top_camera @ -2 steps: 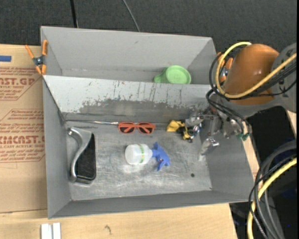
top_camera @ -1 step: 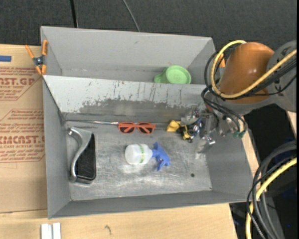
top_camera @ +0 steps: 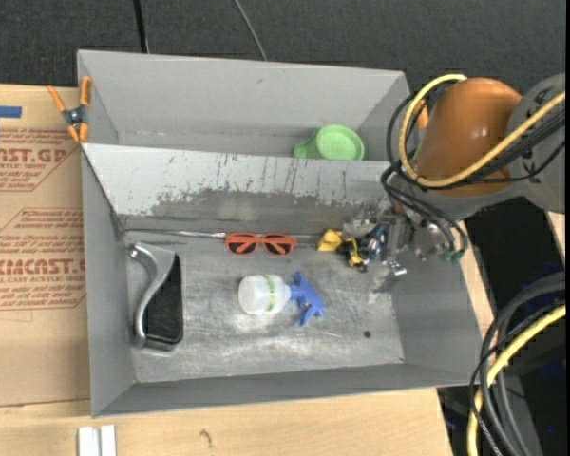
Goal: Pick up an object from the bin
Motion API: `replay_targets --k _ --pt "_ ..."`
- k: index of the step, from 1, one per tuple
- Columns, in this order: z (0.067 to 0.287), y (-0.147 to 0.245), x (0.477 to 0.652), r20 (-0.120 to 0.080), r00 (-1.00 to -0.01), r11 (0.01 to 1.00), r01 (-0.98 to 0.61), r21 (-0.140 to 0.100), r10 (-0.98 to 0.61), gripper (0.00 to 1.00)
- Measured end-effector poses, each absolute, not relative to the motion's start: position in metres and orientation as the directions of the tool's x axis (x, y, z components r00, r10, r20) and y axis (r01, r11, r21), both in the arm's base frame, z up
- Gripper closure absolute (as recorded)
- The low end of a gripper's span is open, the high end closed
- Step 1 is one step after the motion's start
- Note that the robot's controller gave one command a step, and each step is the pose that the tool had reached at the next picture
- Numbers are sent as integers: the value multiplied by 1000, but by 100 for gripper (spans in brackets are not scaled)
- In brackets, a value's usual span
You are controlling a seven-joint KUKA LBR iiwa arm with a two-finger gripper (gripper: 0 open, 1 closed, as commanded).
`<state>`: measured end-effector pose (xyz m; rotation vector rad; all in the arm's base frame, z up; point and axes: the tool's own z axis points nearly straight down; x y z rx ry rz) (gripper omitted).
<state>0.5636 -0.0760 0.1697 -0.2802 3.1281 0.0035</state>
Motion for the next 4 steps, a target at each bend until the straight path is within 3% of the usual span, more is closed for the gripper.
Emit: replay_targets --k 1,2,3,4 --pt "141 -56 557 -6 -889 889 -459 -3 -459 0" --pt "134 -23 573 -3 -836 836 -548 0 -548 0" --pt "106 -25 551 -4 -920 920 -392 1 -392 0" --pt "77 22 538 -5 -770 770 -638 -9 -638 100"
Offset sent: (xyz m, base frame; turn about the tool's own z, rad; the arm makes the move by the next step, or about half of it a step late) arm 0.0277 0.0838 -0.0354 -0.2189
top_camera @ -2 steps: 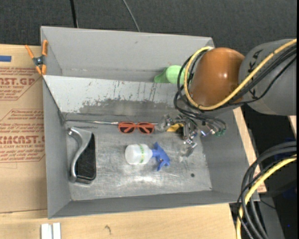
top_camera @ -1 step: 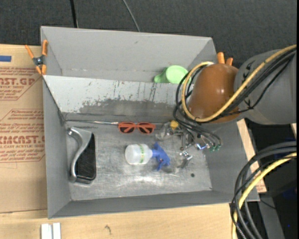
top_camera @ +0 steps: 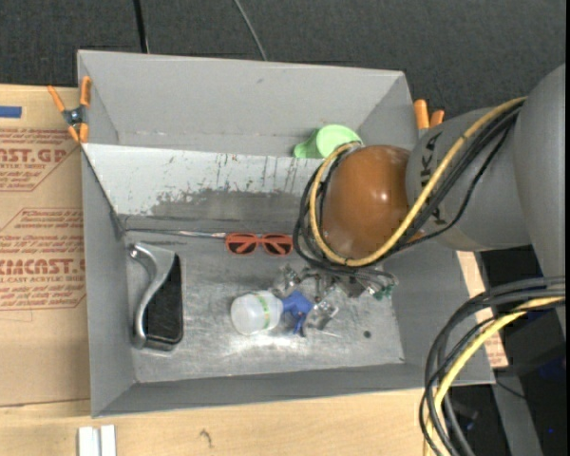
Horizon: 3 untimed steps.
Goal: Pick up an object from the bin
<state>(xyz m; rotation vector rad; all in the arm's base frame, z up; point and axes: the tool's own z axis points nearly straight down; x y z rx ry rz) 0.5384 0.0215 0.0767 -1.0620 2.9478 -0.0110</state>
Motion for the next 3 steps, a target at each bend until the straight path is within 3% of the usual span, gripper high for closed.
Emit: replay_targets --k 1,2,3 --pt "77 21 538 -5 -770 770 -638 -9 -638 100" --pt "122 23 533 4 -765 765 -644 5 -644 100" --pt "239 25 540 -3 -777 777 -630 -1 -630 100"
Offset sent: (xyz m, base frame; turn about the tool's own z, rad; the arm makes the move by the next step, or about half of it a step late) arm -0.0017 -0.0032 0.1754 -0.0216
